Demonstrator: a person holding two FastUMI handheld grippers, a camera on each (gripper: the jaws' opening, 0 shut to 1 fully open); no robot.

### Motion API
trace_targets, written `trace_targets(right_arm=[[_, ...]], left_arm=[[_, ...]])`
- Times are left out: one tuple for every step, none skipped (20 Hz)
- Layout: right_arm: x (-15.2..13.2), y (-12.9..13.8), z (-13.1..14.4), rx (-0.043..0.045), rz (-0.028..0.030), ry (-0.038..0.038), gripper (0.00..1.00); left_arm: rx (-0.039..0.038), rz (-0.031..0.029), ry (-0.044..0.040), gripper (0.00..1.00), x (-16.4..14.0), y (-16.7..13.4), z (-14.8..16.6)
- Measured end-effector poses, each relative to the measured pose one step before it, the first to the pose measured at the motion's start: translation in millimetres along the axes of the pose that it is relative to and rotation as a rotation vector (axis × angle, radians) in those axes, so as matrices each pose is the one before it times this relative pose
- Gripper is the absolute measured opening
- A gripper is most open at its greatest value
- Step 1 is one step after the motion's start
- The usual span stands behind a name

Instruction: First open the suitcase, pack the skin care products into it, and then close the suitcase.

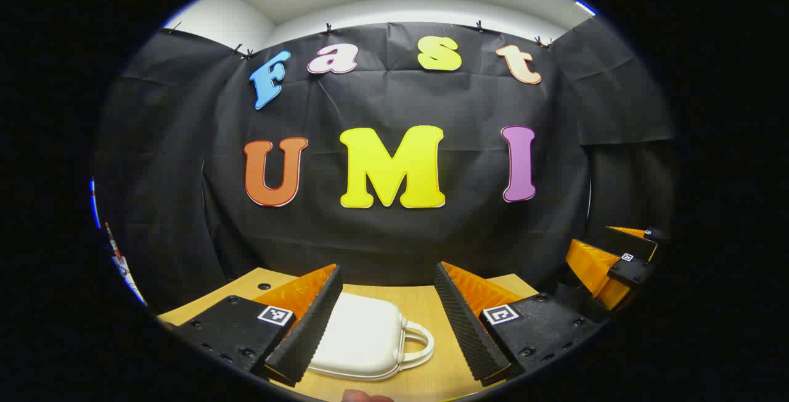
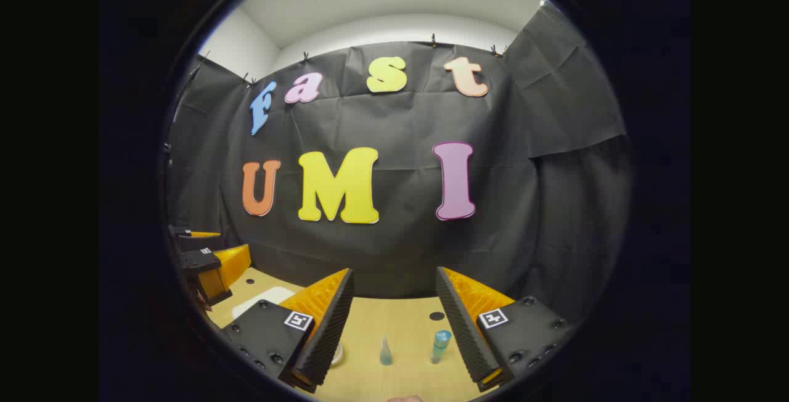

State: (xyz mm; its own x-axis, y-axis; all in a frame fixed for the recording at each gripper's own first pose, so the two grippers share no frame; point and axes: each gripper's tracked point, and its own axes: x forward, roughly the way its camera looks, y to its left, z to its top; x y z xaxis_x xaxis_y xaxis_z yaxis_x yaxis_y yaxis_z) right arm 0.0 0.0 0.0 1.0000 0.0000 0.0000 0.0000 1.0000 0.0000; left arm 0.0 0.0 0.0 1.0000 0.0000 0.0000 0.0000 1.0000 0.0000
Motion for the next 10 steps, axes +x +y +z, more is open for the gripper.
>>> trace_targets(right_arm=[[-0.07, 2.57, -0.66, 0.00015, 0.0056, 0.00046, 0.79], [0.54, 2.16, -0.2, -0.00014, 0.00577, 0.00154, 0.79], [0.88, 2.11, -1.3, 0.00164, 0.00612, 0.00395, 0.78], [0.64, 2.68, -1.07, 0.00239, 0.00645, 0.00473, 0.78], [0.4, 2.53, -0.47, 0.00079, 0.00664, 0.00172, 0.78], [1.91, 1.83, 0.23, -0.00224, 0.00619, 0.00084, 0.78], [2.17, 1.69, -0.08, -0.00333, 0.00428, 0.00112, 0.79], [1.4, 1.31, 0.83, 0.00122, 0.00289, 0.00049, 0.79], [2.67, 1.13, 0.68, 0.00549, 0.0019, -0.00199, 0.79], [2.76, 0.6, 2.38, 0.00458, -0.00224, -0.00295, 0.79]], left_arm=[[-0.0013, -0.0003, 0.00101, 0.96, 0.79, -0.57, -0.22], [-0.00042, 0.00117, -0.00047, 0.96, -0.82, 1.12, -0.14], [0.00355, 0.0011, 0.00298, 0.95, 0.95, 0.06, 0.25], [0.00624, 0.00037, 0.00151, 0.96, -0.02, 0.45, -0.61], [0.00548, 0.00146, 0.00161, 0.96, 0.84, 0.49, 0.49], [0.00091, -0.00372, 0.00021, 0.96, 0.91, -0.37, 0.52], [-0.0014, -0.00447, 0.00163, 0.96, 0.43, -1.5, -0.21], [0.00032, -0.00462, 0.00286, 0.96, -0.79, 0.21, -1.0], [0.00471, -0.00439, 0.0025, 0.95, 1.23, -0.36, -0.23], [0.00126, 0.00012, -0.00066, 0.96, -0.05, 1.07, 1.34]])
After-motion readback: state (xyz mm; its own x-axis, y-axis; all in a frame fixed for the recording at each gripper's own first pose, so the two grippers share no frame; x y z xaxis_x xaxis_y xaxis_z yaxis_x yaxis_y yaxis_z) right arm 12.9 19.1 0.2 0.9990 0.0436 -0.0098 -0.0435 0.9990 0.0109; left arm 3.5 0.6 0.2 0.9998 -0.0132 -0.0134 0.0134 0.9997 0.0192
